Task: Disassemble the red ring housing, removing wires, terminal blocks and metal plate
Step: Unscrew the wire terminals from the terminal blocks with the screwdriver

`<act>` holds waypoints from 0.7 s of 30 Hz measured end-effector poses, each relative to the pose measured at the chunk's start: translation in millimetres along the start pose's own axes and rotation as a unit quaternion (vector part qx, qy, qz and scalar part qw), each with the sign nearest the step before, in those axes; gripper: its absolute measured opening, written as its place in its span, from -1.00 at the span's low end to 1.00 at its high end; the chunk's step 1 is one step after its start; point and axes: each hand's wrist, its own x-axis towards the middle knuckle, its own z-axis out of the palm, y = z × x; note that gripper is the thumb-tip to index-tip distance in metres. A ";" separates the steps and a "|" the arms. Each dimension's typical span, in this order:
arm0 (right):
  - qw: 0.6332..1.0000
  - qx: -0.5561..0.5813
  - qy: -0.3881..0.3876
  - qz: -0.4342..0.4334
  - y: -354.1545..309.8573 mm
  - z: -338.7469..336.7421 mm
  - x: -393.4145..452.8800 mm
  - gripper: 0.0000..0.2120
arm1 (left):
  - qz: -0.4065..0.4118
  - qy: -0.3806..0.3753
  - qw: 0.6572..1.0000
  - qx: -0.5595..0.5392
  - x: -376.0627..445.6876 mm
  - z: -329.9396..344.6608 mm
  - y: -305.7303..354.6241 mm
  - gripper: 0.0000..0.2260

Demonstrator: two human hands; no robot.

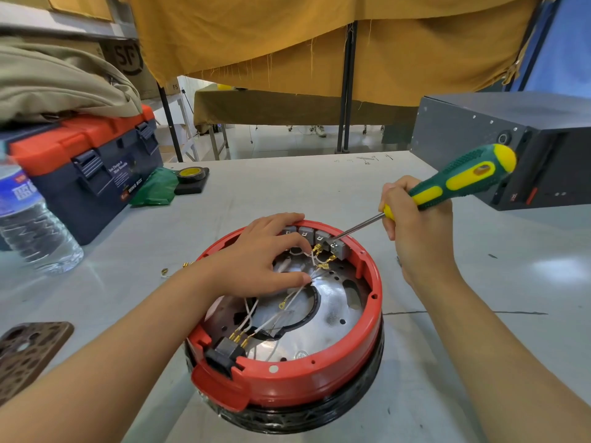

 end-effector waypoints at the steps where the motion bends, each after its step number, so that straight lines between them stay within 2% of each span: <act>1: 1.000 -0.008 -0.005 0.000 0.3 1.1 -1.0 -0.74 | 0.000 0.000 1.000 0.000 0.0 0.0 0.0 -0.67; 6: 1.000 -0.011 -0.003 0.008 2.4 1.2 -1.9 -0.69 | -0.003 -0.002 1.000 -0.001 0.0 0.1 0.1 -0.67; 15: 0.994 0.036 0.033 0.101 10.6 -0.4 1.4 -0.74 | -0.002 -0.001 1.000 -0.011 0.2 -0.1 0.2 -0.70; 21: 0.994 0.039 0.032 0.100 11.5 -1.2 2.9 -0.73 | 0.001 0.000 1.000 -0.011 0.6 0.2 -0.4 -0.72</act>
